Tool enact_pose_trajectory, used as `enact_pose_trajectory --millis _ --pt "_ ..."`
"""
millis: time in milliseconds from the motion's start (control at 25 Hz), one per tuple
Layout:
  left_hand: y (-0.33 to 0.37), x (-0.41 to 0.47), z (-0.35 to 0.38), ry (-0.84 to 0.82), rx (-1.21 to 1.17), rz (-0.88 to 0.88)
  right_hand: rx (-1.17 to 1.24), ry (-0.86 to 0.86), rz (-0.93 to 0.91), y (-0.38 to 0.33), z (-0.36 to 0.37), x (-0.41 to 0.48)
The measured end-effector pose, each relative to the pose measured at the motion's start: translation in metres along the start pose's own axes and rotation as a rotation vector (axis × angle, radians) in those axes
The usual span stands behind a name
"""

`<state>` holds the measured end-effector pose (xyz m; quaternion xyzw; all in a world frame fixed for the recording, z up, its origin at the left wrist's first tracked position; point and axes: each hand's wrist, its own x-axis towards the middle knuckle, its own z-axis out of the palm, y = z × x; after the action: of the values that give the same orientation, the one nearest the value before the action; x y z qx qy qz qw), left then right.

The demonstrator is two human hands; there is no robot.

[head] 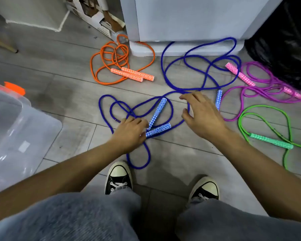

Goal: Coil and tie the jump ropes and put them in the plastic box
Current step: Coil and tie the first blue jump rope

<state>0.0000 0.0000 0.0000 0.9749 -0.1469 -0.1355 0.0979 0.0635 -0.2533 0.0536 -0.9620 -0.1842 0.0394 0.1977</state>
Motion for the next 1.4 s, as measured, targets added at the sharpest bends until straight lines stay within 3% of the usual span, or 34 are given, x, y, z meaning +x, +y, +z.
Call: enact_pose_trajectory --millis 360,520,760,1120,1400 --pt "-0.001 0.016 0.069 -0.239 0.193 -0.161 0.006 -0.017 0.016 0.022 0.015 -0.006" --pt "-0.011 0.012 0.074 -0.263 0.215 -0.093 0.032 -0.039 0.014 0.017 0.011 -0.007" --pt "0.005 0.021 0.004 -0.163 -0.307 -0.138 0.014 -0.083 -0.001 -0.001 -0.023 0.001" --pt "0.075 0.021 -0.198 0.091 -1.134 -0.210 0.114 -0.023 0.024 -0.054 -0.157 0.016" --pt "0.122 0.005 -0.316 0.353 -1.365 -0.201 0.716 -0.113 0.095 -0.110 -0.224 0.017"
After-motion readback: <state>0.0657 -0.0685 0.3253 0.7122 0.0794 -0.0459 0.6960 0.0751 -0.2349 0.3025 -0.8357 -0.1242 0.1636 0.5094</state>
